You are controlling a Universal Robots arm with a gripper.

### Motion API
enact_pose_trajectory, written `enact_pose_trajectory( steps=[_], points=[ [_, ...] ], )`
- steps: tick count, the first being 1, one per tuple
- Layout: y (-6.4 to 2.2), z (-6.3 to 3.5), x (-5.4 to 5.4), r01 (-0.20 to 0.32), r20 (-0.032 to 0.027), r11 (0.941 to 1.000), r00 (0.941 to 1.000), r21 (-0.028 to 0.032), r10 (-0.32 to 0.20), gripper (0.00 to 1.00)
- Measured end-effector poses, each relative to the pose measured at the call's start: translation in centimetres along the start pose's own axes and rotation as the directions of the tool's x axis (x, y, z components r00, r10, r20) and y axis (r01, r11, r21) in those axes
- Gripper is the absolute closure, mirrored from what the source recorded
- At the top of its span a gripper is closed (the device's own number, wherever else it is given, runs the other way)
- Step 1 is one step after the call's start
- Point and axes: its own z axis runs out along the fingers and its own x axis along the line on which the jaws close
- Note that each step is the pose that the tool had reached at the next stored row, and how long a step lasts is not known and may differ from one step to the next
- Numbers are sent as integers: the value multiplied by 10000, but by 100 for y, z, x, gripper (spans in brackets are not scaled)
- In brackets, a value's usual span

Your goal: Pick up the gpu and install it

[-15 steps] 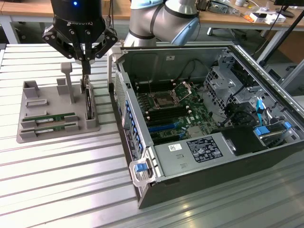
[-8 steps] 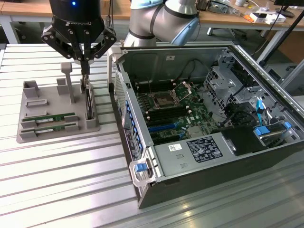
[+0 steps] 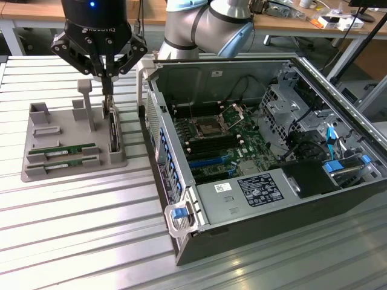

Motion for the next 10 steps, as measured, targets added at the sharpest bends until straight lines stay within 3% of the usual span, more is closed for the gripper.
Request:
enact_pose_trajectory(
  steps=[10],
  points=[
    [-2,0,27,0,1,10000,10000,-1,0,90]
  ],
)
